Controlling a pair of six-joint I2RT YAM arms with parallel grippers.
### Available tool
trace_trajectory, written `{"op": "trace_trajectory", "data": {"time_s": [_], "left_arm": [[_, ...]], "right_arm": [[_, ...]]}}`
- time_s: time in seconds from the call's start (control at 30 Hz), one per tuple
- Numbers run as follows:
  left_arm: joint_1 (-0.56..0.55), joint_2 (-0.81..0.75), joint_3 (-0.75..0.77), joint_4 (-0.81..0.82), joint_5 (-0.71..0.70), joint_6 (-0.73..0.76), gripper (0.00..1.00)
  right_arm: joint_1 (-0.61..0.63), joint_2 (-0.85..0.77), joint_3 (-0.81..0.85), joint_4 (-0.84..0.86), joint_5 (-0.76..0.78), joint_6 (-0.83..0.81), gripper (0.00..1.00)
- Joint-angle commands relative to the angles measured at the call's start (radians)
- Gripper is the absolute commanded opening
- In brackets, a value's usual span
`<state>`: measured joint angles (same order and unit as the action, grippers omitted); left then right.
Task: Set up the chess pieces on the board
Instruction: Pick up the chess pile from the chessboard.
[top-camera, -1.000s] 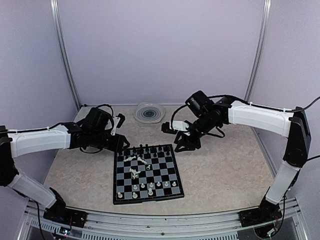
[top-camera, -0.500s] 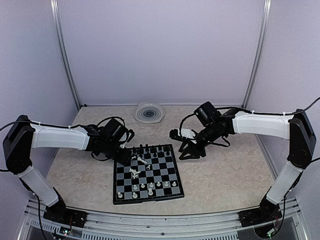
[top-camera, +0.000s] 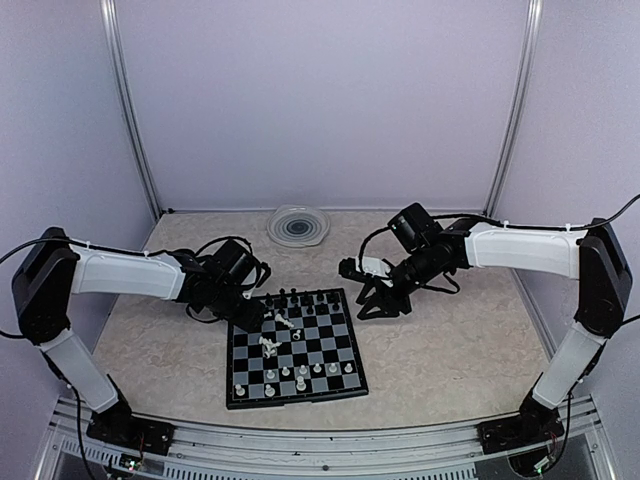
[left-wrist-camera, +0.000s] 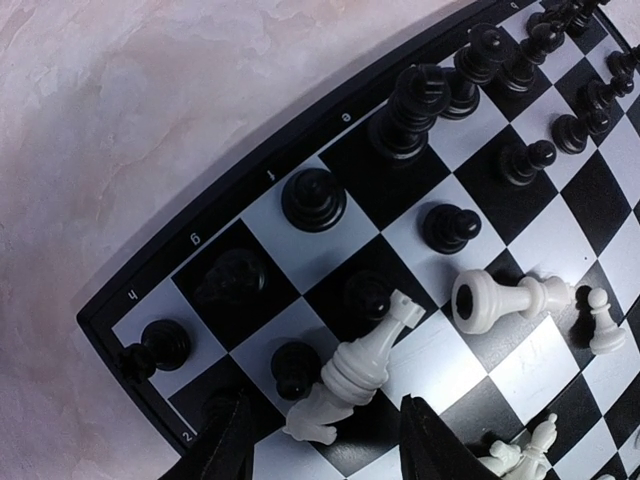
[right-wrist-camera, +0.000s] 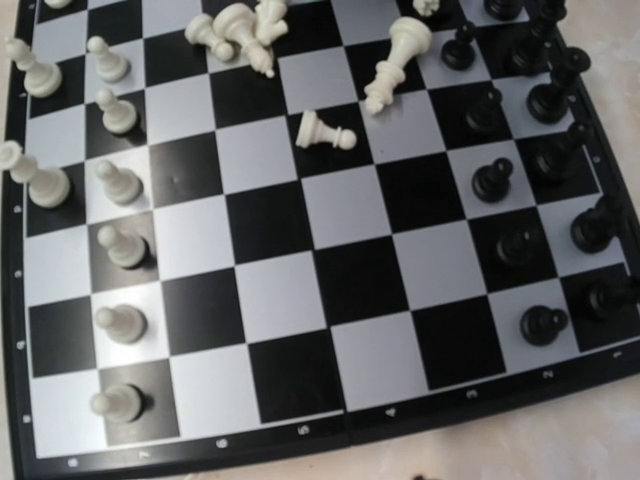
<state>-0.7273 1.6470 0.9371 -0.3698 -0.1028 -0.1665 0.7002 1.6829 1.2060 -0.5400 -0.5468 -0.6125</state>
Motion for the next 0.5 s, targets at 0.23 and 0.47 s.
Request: {"op": "trace_trajectory", "data": {"time_s": [0.23,0.47], "left_arm": [[-0.004,0.032,0.032,-0.009,0.03,0.011,0.5],[-0.004,0.037,0.022,-0.018,0.041,0.01,0.46]], "right_arm": [[-0.003,0.012,0.008,-0.003,-0.022,-0.012,0.39],[-0.003,0.014,0.007,-0.005,-0.022,-0.014,0.39]]}}
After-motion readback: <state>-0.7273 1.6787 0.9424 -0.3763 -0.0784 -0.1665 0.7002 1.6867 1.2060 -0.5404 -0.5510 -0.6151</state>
